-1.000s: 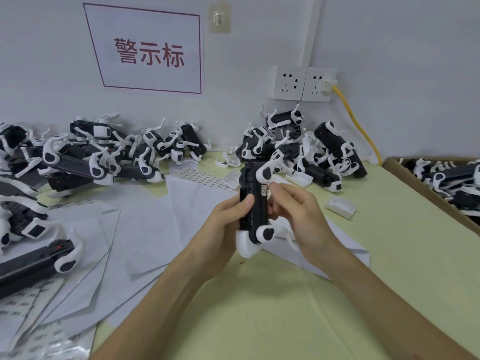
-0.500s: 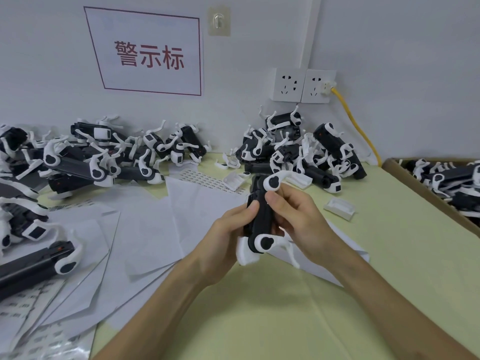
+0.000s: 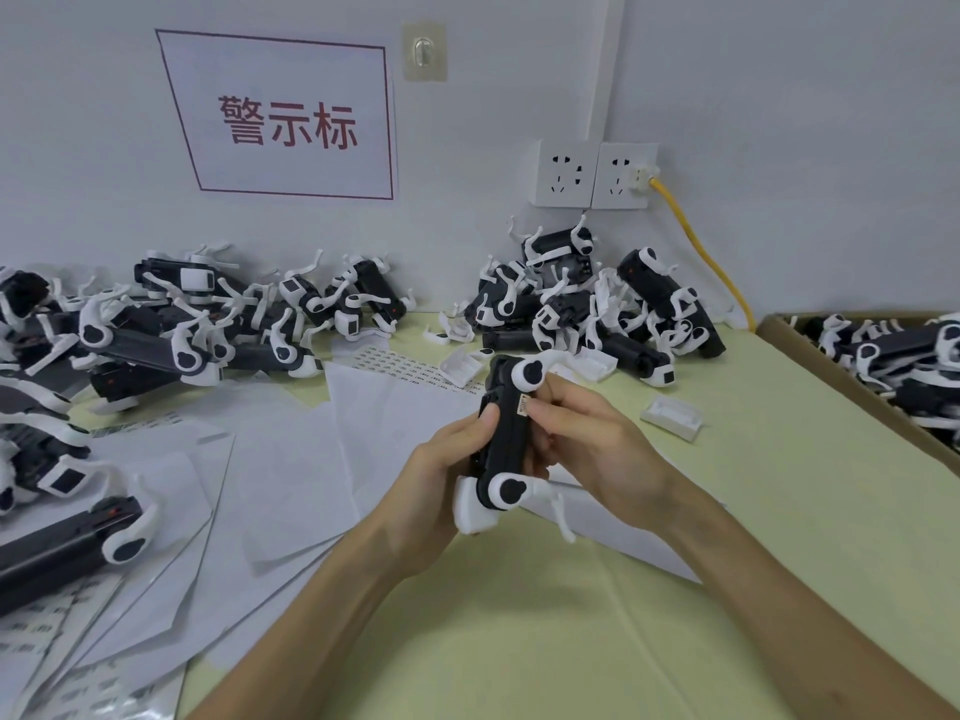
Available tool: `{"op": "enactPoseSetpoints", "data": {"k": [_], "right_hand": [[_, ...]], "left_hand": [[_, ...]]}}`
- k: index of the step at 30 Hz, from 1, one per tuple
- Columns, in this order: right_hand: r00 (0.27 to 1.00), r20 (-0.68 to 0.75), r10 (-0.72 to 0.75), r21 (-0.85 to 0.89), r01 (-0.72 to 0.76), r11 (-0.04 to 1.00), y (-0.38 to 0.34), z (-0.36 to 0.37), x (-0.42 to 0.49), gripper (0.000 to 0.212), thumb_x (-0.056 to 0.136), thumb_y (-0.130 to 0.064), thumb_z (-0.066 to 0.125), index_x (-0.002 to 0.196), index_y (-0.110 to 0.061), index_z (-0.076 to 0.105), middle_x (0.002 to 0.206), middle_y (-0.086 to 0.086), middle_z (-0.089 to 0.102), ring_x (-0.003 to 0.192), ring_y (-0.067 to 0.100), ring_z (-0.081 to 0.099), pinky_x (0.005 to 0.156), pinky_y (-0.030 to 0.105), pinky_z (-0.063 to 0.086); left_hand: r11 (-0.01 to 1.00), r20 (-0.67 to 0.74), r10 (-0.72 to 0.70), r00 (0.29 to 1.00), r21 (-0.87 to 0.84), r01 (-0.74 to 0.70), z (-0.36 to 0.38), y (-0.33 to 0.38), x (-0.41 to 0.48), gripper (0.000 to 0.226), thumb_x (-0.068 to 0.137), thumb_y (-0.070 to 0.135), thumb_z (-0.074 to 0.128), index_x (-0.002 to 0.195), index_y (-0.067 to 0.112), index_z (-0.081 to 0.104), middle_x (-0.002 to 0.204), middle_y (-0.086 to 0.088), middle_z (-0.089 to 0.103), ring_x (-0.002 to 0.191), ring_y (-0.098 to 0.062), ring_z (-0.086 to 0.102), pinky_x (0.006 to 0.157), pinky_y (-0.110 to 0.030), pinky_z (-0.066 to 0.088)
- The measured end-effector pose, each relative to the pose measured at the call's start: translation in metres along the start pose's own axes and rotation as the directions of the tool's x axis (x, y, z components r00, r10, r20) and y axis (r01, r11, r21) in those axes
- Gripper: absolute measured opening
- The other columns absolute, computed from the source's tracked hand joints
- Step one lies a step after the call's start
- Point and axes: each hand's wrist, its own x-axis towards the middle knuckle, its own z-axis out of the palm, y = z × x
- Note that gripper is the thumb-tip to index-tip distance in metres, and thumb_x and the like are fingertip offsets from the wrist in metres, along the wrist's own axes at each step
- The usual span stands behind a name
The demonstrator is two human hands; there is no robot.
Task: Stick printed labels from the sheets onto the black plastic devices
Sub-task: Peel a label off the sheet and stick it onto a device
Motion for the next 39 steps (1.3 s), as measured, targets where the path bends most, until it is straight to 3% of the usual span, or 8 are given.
{"op": "enactPoseSetpoints", "data": {"k": [14, 19, 21, 25, 29, 31, 33, 39], "right_hand": [[0.992, -0.017, -0.126, -0.198, 0.12, 0.973, 0.0, 0.0, -0.001, 0.023, 0.091, -0.012, 0.064, 0.071, -0.013, 0.052, 0.066, 0.004, 0.052, 0.064, 0.018, 0.051, 0.064, 0.026, 0.045], [0.889, -0.228, -0.397, -0.451, 0.265, 0.852, -0.004, 0.001, -0.001, 0.02, 0.088, -0.01, 0.068, 0.073, -0.008, 0.056, 0.065, 0.0, 0.051, 0.06, 0.012, 0.045, 0.059, 0.027, 0.038], [0.851, -0.201, -0.485, -0.599, 0.285, 0.748, -0.01, -0.005, -0.003, 0.018, 0.082, -0.003, 0.068, 0.094, -0.017, 0.069, 0.091, -0.013, 0.065, 0.084, 0.009, 0.059, 0.077, 0.023, 0.045], [0.906, 0.082, -0.415, -0.8, 0.308, 0.515, -0.007, -0.013, -0.001, 0.071, 0.072, 0.013, 0.066, 0.135, -0.02, 0.065, 0.149, -0.005, 0.053, 0.138, 0.011, 0.044, 0.116, 0.029, 0.032], [0.936, 0.063, -0.346, -0.762, 0.269, 0.589, 0.0, -0.016, 0.002, 0.047, 0.081, 0.0, 0.075, 0.125, -0.02, 0.072, 0.134, -0.007, 0.061, 0.125, 0.004, 0.053, 0.098, 0.029, 0.049], [0.933, -0.011, -0.359, -0.739, 0.235, 0.632, -0.002, -0.024, 0.002, 0.04, 0.081, -0.009, 0.082, 0.119, -0.019, 0.073, 0.121, -0.01, 0.065, 0.113, -0.003, 0.057, 0.088, 0.018, 0.048], [0.942, -0.148, -0.302, -0.678, 0.126, 0.725, -0.003, -0.033, 0.003, 0.035, 0.081, -0.017, 0.084, 0.113, -0.021, 0.07, 0.11, -0.017, 0.067, 0.093, -0.006, 0.059, 0.077, 0.012, 0.043], [0.922, -0.379, 0.078, -0.263, -0.188, 0.946, -0.014, -0.059, 0.005, 0.033, 0.093, -0.018, 0.073, 0.122, -0.01, 0.059, 0.079, 0.005, 0.072, 0.055, 0.027, 0.059, 0.054, 0.032, 0.049]], "left_hand": [[0.998, -0.084, -0.04, 0.996, -0.042, 0.037, -0.004, -0.003, 0.004, 0.041, 0.095, 0.049, 0.055, 0.103, 0.015, 0.077, 0.098, -0.009, 0.067, 0.091, -0.021, 0.063, 0.083, -0.031, 0.051], [0.99, -0.206, -0.054, 0.977, -0.14, 0.025, -0.013, -0.002, 0.01, 0.039, 0.094, 0.045, 0.056, 0.101, 0.016, 0.08, 0.094, -0.01, 0.071, 0.083, -0.02, 0.07, 0.09, -0.042, 0.052], [0.986, -0.199, -0.081, 0.977, -0.158, 0.05, -0.018, -0.002, 0.011, 0.04, 0.095, 0.04, 0.055, 0.109, 0.011, 0.078, 0.098, -0.017, 0.074, 0.085, -0.026, 0.071, 0.08, -0.04, 0.061], [0.875, -0.102, -0.195, 0.976, -0.467, 0.126, 0.003, -0.001, 0.019, 0.043, 0.089, 0.033, 0.055, 0.123, 0.014, 0.072, 0.117, -0.002, 0.072, 0.12, -0.017, 0.062, 0.086, -0.027, 0.056], [0.863, -0.001, -0.208, 0.978, -0.471, 0.183, -0.004, -0.002, 0.017, 0.053, 0.096, 0.045, 0.048, 0.13, 0.007, 0.062, 0.108, -0.001, 0.067, 0.104, -0.015, 0.059, 0.1, -0.035, 0.046], [0.947, -0.045, -0.192, 0.98, -0.272, 0.173, -0.016, -0.002, 0.015, 0.058, 0.105, 0.044, 0.034, 0.134, -0.002, 0.056, 0.112, -0.015, 0.069, 0.094, -0.033, 0.066, 0.085, -0.049, 0.055], [0.961, -0.016, -0.234, 0.972, -0.157, 0.229, -0.017, 0.001, 0.013, 0.071, 0.104, 0.054, 0.028, 0.127, -0.002, 0.065, 0.114, -0.021, 0.072, 0.079, -0.038, 0.071, 0.067, -0.043, 0.062], [0.978, -0.146, -0.091, 0.985, -0.199, 0.061, -0.025, 0.006, 0.012, 0.057, 0.091, 0.054, 0.047, 0.113, 0.012, 0.078, 0.109, -0.019, 0.073, 0.071, -0.029, 0.073, 0.063, -0.034, 0.063]]}}
